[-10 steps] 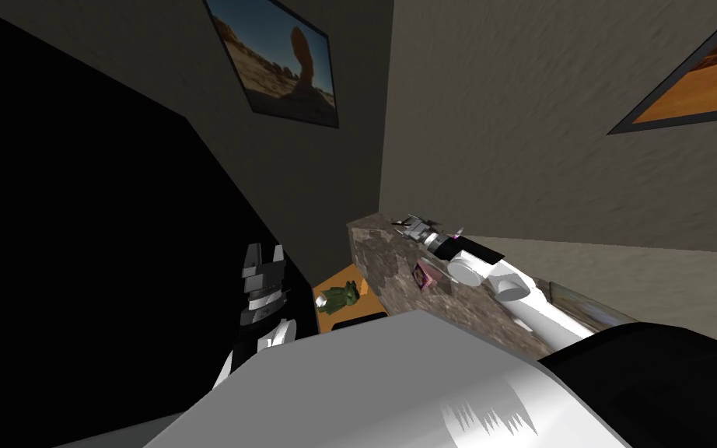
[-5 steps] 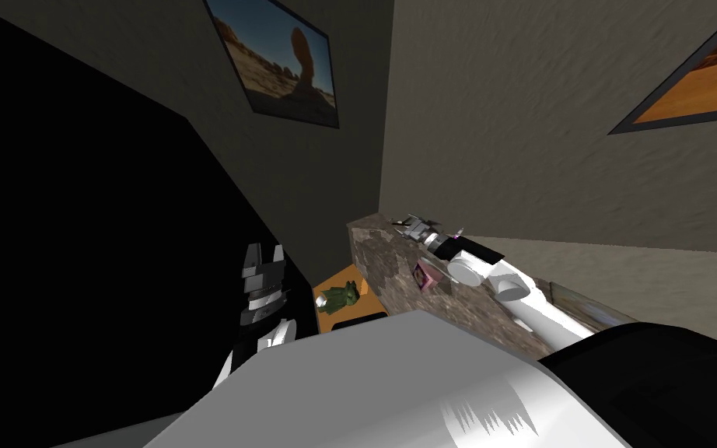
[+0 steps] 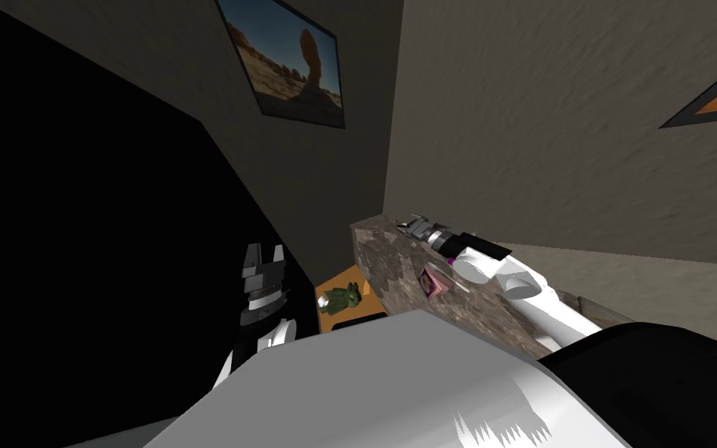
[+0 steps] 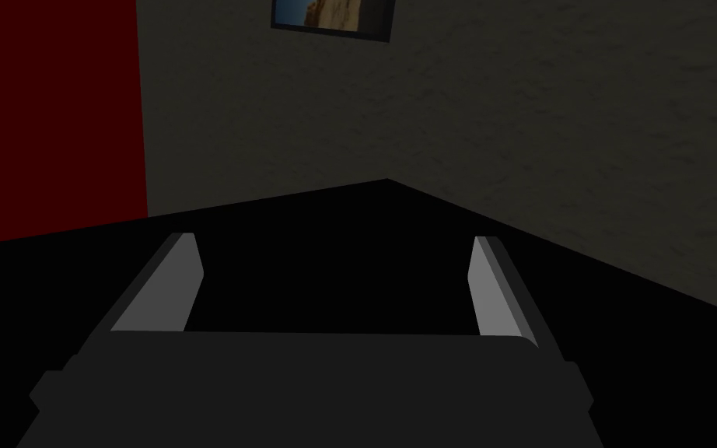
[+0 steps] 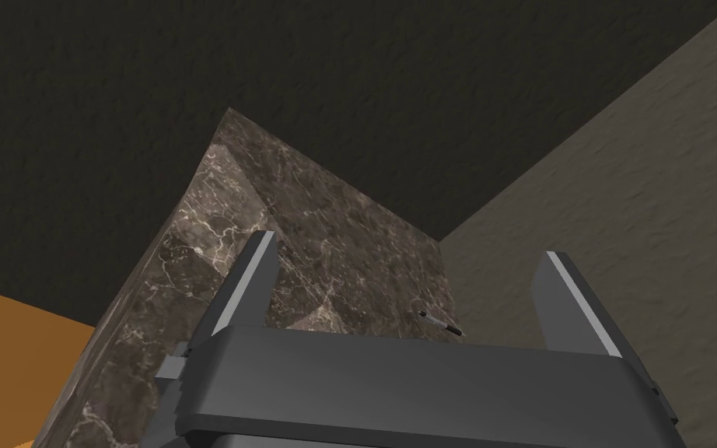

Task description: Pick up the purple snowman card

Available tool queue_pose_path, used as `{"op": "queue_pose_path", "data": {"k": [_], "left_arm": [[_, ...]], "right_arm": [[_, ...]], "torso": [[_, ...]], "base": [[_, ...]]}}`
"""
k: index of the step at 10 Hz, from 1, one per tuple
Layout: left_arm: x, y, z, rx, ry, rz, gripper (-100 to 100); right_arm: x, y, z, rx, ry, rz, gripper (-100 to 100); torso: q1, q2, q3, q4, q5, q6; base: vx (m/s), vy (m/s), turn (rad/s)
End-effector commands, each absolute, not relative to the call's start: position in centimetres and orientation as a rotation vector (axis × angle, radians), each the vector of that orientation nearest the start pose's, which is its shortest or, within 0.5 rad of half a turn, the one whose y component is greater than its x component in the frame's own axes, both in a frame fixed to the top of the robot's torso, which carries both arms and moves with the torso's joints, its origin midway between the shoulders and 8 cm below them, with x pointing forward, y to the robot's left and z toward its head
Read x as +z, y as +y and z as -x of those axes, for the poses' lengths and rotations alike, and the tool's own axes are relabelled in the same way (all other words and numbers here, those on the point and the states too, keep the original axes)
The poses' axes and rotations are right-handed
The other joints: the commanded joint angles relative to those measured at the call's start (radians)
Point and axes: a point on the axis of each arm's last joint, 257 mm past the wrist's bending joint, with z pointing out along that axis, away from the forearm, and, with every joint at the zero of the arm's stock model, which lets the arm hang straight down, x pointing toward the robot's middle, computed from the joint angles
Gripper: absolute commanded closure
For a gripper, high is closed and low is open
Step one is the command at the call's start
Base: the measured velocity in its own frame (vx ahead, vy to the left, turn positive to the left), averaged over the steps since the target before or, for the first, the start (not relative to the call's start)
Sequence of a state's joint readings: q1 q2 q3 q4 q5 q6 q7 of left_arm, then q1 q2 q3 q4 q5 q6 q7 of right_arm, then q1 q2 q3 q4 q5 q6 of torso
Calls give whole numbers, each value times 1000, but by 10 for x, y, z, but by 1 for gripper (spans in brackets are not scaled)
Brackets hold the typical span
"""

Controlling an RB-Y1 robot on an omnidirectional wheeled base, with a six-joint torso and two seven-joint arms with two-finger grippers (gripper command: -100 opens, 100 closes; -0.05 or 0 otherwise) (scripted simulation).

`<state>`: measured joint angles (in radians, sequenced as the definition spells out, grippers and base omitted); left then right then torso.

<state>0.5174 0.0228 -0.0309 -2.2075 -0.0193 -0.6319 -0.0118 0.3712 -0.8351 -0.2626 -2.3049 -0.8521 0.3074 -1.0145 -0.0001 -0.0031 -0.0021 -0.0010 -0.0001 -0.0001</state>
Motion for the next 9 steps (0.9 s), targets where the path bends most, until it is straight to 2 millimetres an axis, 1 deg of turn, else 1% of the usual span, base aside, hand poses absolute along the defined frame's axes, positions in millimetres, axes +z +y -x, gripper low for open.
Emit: {"op": "queue_pose_path", "data": {"k": [1,2,3,6,9], "left_arm": [[11,265,-336,-1318,616,593,0],[11,265,-336,-1318,616,593,0],[11,265,-336,-1318,616,593,0],[11,265,-336,-1318,616,593,0],[11,265,-336,-1318,616,593,0]], "right_arm": [[-32,-323,-437,-2383,-1046,2214,-100],[-32,-327,-436,-2359,-1020,2235,-100],[-32,-327,-436,-2359,-1020,2235,-100],[-32,-327,-436,-2359,-1020,2235,-100],[-32,-327,-436,-2359,-1020,2235,-100]], "torso": [[0,0,0,0,0,0],[0,-1,0,0,0,0],[0,0,0,0,0,0],[0,4,2,1,0,1],[0,3,2,1,0,0]], "base": [[70,0,15],[58,0,73],[26,0,33],[-5,0,-18],[6,0,4]]}}
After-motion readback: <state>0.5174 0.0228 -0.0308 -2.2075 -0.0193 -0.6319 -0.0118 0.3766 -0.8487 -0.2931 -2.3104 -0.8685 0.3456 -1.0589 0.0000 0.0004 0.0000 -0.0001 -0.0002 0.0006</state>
